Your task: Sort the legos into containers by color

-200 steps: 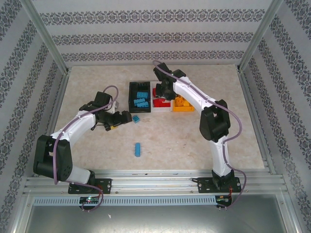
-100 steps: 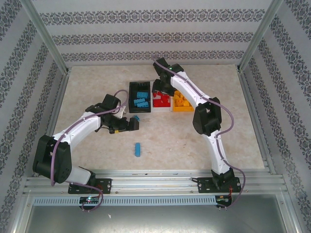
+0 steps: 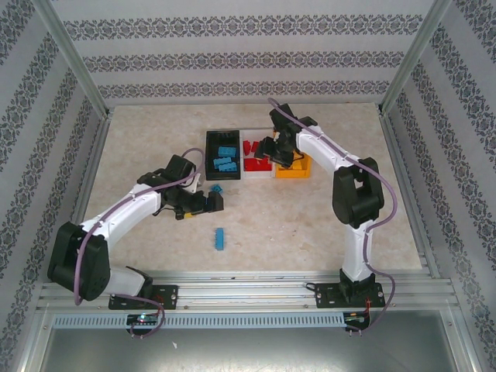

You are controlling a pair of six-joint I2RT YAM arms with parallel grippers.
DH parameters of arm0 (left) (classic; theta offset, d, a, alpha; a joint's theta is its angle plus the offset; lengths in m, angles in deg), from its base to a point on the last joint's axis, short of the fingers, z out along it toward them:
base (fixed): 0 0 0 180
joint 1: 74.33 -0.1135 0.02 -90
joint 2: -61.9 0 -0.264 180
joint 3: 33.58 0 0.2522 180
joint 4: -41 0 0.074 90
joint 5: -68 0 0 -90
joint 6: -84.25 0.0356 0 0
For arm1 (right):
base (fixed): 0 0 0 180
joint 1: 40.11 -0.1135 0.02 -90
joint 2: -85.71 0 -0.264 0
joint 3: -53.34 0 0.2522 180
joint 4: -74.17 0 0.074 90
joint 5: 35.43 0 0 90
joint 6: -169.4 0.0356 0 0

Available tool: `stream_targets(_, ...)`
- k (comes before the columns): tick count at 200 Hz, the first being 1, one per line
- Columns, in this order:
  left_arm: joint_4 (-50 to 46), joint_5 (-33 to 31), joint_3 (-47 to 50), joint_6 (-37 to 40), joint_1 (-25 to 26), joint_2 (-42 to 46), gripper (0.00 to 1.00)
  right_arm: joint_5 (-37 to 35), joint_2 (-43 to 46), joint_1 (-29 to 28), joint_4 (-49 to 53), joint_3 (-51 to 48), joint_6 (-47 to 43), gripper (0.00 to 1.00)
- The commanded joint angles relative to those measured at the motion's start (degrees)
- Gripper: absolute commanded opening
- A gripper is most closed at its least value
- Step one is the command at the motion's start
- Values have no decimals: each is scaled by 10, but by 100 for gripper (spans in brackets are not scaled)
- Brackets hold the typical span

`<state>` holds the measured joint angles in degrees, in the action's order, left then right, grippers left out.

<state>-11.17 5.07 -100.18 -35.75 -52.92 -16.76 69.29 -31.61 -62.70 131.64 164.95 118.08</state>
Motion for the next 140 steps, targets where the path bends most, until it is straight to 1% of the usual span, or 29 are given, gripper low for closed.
stream_targets(1, -47, -16, 1, -32, 7, 15, 100, 41, 34, -3, -42, -28, -15, 68)
stream_targets(30, -92, -36, -25, -49, 16, 27, 100, 75, 35, 9, -57, -44, -20, 68)
stream_targets(52, -113, -56, -21, -59, 26, 41, 100, 99, 32, 14, -66, -51, -28, 69)
stream_targets(72, -120, -58, -13, -61, 30, 51, 100, 107, 36, 11, -65, -68, -27, 69)
stream_targets(100, -122, -65, -16, -25, 31, 45, 100, 84, 73, -11, -85, -124, -9, 72)
stream_targets(123, -115, -42, -25, 0, 31, 16, 100, 47, 113, -43, -73, -162, 20, 72)
stream_targets(140, -87, -33, -14, 7, 31, 18, 100, 31, 135, -69, -67, -179, 25, 72)
